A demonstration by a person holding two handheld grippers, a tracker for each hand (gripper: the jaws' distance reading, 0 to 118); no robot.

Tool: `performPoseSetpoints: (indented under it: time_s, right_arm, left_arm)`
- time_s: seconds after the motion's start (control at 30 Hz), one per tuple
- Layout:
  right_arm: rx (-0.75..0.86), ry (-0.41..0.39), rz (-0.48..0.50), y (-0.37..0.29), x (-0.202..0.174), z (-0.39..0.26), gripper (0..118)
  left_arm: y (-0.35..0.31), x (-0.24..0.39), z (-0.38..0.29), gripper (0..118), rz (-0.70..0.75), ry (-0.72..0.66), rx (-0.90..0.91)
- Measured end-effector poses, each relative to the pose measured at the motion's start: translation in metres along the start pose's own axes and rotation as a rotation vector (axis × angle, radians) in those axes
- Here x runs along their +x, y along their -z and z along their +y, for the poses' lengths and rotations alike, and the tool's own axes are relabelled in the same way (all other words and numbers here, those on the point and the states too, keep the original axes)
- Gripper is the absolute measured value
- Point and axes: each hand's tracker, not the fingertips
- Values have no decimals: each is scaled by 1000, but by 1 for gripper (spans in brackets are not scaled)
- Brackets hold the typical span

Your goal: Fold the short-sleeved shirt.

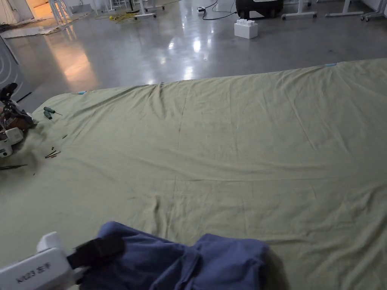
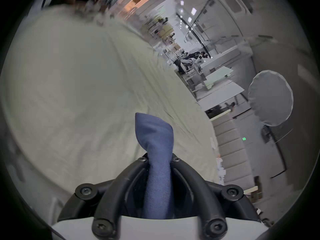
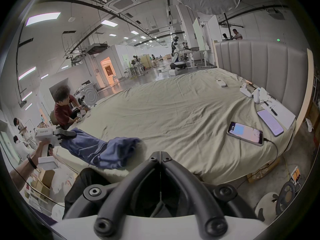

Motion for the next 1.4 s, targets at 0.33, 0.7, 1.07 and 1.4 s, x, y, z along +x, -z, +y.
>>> performPoseSetpoints:
  time_s: [0.33,0.7,1.07,1.4]
  right_arm:
    - [0,13,-10,-17,12,-19,0]
    - [-16,113,-111,-38,57,-35,0]
    - [-13,153,-75,-32,59,-38,0]
    - [-113,42,-79,-33,53,-45,0]
  left_arm:
    - [96,141,-92,16,79,434,-105]
    - [120,172,-142,75,120,579,-185]
    - [126,132,-120,1,-33,119,-165]
    - [176,117,-168,0,-11,137,-297]
